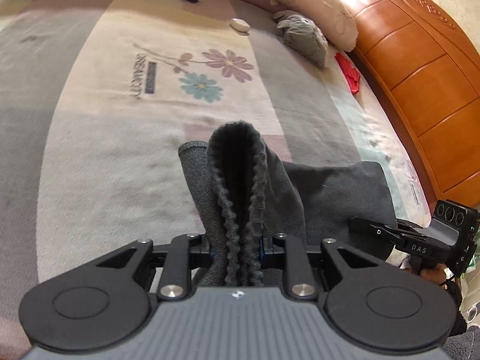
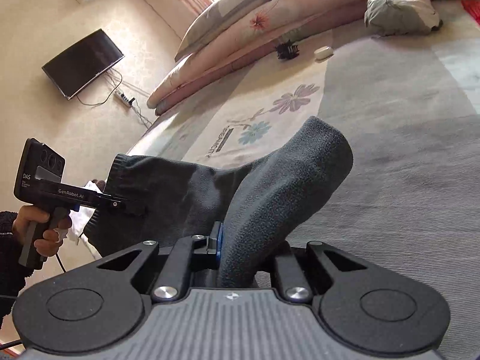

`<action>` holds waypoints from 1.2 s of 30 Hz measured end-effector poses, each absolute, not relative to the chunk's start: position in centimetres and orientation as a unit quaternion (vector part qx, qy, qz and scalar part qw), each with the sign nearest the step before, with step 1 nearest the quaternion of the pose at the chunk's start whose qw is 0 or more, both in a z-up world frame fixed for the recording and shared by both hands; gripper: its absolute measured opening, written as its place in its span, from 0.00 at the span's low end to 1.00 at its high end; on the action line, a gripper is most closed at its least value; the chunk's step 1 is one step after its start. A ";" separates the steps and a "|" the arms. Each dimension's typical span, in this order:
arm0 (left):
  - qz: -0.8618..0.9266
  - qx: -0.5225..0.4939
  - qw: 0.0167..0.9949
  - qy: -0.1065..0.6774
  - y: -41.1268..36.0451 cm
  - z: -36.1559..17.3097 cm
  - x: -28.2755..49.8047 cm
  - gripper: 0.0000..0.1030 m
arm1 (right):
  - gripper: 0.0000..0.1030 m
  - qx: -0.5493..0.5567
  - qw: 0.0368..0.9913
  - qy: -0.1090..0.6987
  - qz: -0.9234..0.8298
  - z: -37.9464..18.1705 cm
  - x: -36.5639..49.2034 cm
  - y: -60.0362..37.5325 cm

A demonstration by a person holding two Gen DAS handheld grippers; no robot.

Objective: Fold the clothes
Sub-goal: 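Lift the folded sweatpants with both grippers and carry them toward the headboard, then lower the sweatpants onto the bed near the headboard and open both grippers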

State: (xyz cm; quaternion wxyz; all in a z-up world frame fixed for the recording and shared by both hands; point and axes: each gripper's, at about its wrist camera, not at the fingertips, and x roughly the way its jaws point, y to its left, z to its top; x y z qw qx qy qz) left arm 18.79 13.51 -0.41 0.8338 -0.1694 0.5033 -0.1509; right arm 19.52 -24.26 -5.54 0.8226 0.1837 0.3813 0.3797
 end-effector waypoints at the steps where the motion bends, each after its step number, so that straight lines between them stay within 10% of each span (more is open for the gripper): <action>1: -0.161 -0.158 0.834 0.503 12.2 0.1 19.7 0.21 | 0.15 0.187 0.828 0.375 0.372 -5.2 19.4 -25.3; 22: -0.409 0.081 0.770 0.483 -30.7 3.7 42.1 0.21 | 0.15 0.334 0.910 0.245 0.033 -6.5 18.0 -53.7; 36: -0.450 0.172 0.737 0.474 -45.2 2.0 48.8 0.21 | 0.16 0.383 0.896 0.220 -0.042 -9.8 19.2 -56.8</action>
